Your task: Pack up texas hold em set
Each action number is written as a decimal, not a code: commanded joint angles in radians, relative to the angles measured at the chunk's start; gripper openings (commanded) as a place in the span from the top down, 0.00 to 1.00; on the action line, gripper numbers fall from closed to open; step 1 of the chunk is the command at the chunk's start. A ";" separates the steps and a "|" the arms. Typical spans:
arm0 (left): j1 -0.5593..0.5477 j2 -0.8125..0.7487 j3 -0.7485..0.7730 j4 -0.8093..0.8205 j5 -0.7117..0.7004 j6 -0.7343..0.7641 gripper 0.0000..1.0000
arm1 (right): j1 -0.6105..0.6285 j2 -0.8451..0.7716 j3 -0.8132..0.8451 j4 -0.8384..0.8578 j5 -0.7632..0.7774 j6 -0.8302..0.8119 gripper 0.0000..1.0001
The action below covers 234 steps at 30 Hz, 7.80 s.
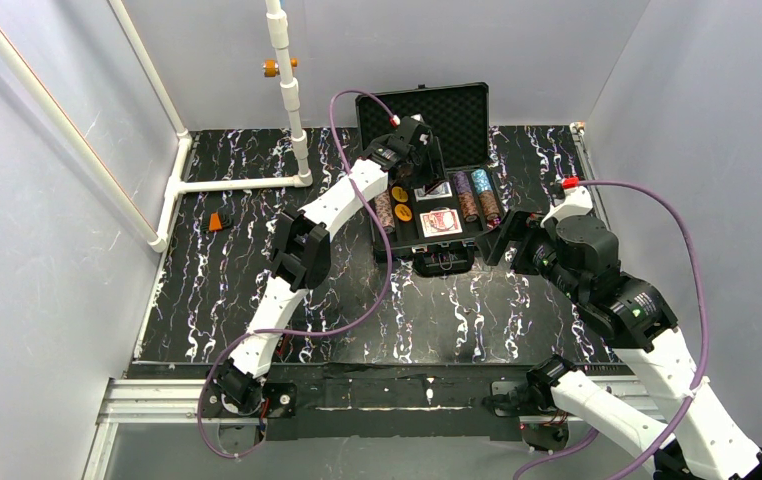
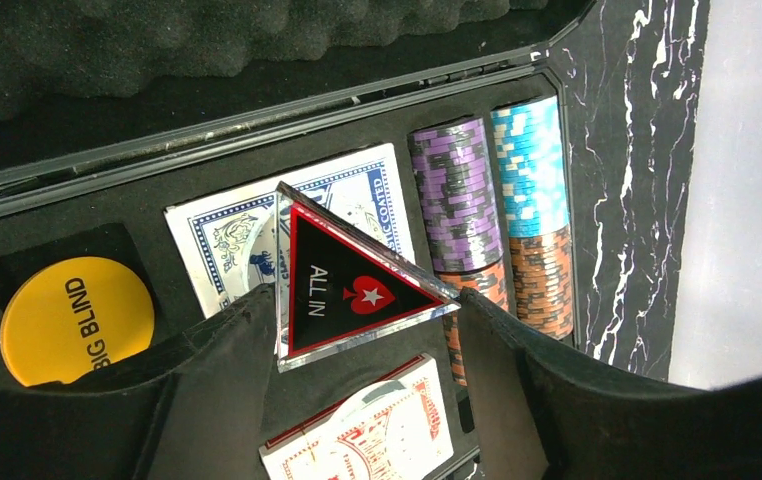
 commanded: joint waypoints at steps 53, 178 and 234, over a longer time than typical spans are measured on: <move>0.011 -0.970 -0.862 -0.156 -0.316 0.227 0.02 | 0.002 0.112 0.059 0.037 -0.110 -0.074 0.02; 0.076 -1.547 -1.840 -0.524 -0.481 -0.774 0.15 | 0.002 0.087 -0.235 0.153 -0.232 -0.009 0.01; 0.084 -1.242 -1.820 -0.046 -0.257 -0.185 0.70 | 0.002 0.102 -0.243 0.147 -0.231 -0.012 0.02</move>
